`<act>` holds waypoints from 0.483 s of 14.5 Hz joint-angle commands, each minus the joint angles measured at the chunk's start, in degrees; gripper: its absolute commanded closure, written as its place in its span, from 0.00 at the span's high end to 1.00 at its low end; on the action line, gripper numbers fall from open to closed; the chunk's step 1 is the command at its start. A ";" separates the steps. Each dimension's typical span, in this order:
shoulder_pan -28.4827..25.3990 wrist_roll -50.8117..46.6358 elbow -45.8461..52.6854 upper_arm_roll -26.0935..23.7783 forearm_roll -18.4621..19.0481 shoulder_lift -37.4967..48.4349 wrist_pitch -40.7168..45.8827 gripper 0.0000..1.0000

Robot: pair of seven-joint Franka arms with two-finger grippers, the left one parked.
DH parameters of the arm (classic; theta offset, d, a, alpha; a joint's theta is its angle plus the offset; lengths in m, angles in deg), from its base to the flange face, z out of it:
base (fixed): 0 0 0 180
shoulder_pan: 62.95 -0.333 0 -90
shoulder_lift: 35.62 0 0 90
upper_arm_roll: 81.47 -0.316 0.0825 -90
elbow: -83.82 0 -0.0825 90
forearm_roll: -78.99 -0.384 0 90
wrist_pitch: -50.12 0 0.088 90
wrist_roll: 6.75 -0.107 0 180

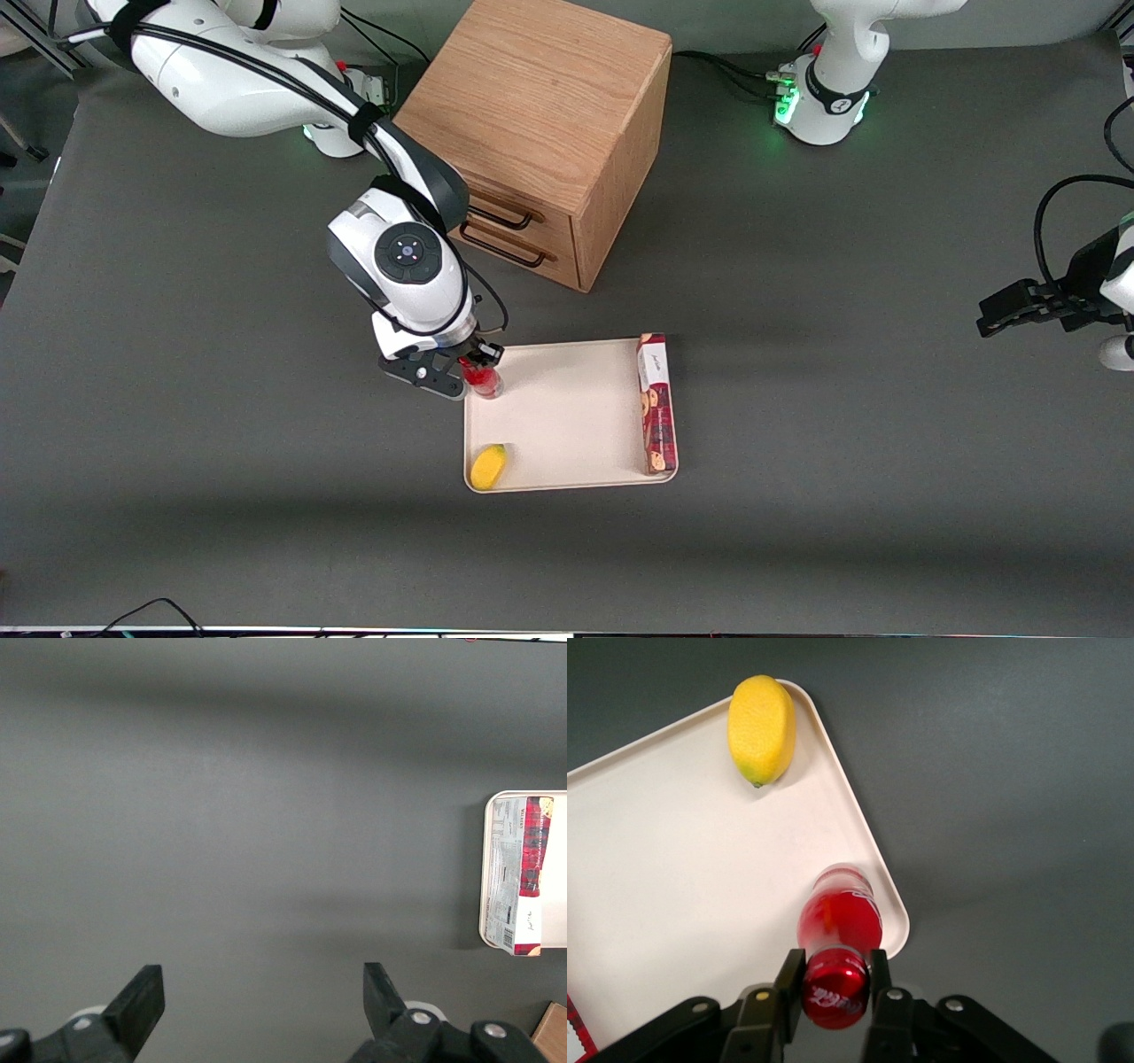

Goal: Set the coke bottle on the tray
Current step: 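Lower the bottle onto the tray and open the right gripper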

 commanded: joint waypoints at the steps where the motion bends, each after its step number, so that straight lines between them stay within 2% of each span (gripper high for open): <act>1: 0.46 -1.05 2.86 -0.98 0.97 0.86 2.81 1.00; 3: 0.54 0.00 7.86 -3.08 0.96 1.57 10.00 1.00; 5: 0.90 6.48 14.01 -4.76 0.70 3.58 18.87 1.00; 7: 1.51 14.64 19.55 -5.12 -1.83 7.01 27.31 1.00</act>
